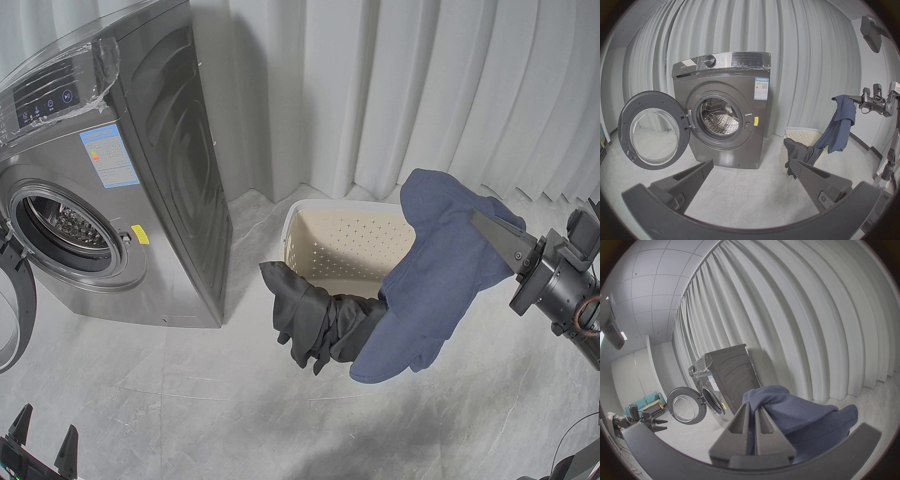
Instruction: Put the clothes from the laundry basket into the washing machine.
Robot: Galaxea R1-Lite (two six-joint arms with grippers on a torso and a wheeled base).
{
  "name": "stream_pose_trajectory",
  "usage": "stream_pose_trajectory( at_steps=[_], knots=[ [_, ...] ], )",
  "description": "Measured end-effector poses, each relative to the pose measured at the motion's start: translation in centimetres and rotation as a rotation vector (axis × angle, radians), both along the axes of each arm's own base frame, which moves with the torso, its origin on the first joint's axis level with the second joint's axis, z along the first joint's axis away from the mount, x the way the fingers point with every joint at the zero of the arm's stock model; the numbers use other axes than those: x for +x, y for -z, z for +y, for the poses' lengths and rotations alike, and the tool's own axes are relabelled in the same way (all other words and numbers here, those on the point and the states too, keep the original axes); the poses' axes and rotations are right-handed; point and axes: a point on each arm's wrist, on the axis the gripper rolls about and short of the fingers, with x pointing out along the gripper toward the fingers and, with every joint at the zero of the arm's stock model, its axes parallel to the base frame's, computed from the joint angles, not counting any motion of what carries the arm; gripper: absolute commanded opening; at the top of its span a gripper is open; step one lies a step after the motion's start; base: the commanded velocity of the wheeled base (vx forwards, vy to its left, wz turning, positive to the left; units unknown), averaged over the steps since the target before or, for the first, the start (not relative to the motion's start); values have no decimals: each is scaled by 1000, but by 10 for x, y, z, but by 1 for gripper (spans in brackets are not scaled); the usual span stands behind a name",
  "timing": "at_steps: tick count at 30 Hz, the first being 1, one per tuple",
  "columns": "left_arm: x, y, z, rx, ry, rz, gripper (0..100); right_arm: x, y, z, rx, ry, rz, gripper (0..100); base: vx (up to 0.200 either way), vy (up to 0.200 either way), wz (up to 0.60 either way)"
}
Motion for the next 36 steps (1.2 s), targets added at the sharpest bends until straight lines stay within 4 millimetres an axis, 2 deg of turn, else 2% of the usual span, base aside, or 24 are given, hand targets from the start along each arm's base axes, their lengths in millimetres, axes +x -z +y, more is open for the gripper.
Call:
stream_pose_trajectory(
  at_steps=[14,23,36],
  knots=[
    [0,0,0,2,-3,-1,100,1,0,0,-2,0,1,0,0,200,0],
    [0,0,0,0,-2,0,100,1,1,0,-2,-1,2,0,0,0,0],
    [0,0,0,-2,0,0,100,1,1,0,-2,0,3,0,-200,0,0]
  ],
)
